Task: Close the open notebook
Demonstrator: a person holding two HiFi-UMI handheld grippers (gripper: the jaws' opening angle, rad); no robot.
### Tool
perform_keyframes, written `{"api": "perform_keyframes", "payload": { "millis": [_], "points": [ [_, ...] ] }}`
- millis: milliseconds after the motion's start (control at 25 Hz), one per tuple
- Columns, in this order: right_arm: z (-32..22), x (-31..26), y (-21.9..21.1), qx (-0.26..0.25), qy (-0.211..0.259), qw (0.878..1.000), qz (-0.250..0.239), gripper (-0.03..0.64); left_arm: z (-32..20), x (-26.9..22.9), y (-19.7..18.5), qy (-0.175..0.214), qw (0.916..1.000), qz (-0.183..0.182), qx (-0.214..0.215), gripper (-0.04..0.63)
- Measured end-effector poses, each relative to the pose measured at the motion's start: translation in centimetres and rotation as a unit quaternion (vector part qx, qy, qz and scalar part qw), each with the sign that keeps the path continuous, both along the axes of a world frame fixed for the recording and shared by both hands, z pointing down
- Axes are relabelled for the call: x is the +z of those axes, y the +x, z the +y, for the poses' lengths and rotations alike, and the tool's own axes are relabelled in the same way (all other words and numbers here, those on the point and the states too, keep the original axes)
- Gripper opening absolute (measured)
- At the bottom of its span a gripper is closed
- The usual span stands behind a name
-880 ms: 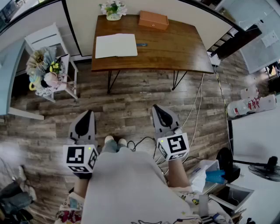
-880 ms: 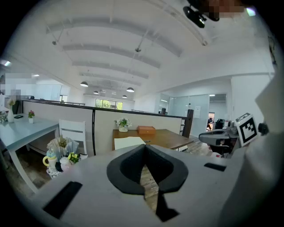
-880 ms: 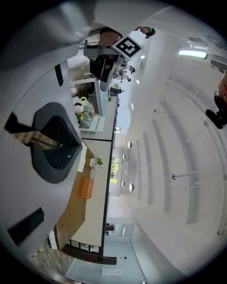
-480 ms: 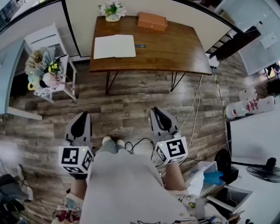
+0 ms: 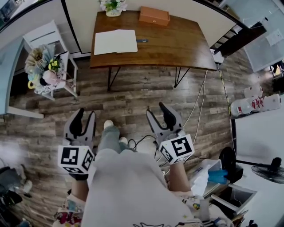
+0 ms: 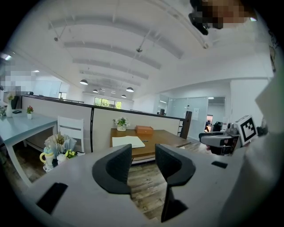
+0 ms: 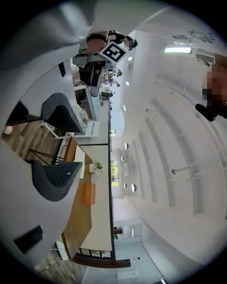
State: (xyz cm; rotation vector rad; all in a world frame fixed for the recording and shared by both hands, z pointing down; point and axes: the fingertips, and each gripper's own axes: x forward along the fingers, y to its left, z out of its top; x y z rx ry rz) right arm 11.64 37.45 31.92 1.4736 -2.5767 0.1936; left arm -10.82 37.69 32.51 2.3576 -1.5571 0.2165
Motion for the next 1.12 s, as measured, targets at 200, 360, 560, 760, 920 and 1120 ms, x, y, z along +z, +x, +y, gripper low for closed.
{"api": "perform_keyframes", "payload": {
  "millis": [200, 360, 560, 760, 920, 1120],
  "points": [
    [-0.8, 0.6, -0.4, -0.014, -0.014, 1.000, -0.004, 0.214, -0.7, 0.0, -0.3, -0.006, 1.0000, 0.005, -0.002, 0.187],
    [-3.1, 1.4, -0.6, -0.009, -0.020, 1.000, -0.005, 0.234, -3.0, 1.0, -0.8, -0.010, 0.9999, 0.007, -0.003, 0.224],
    [-7.2, 1.4, -1.1, -0.001, -0.021, 1.000, -0.009, 0.250, -7.7, 1.1, -1.4, -0.009, 0.9999, 0.012, 0.001, 0.257],
    [-11.9, 1.2, -1.7, 0.006, -0.022, 1.000, -0.010, 0.253, -13.1, 0.6, -1.9, -0.004, 0.9998, 0.019, 0.009, 0.272],
    [-15.6, 1.0, -2.3, 0.013, -0.025, 1.000, -0.004, 0.259, -17.0, 0.3, -2.5, -0.002, 0.9997, 0.019, 0.017, 0.273],
    [-19.3, 1.1, -2.9, 0.027, -0.030, 0.999, -0.002, 0.262, -20.6, 0.7, -3.4, -0.007, 0.9993, 0.022, 0.030, 0.283]
  ]
}}
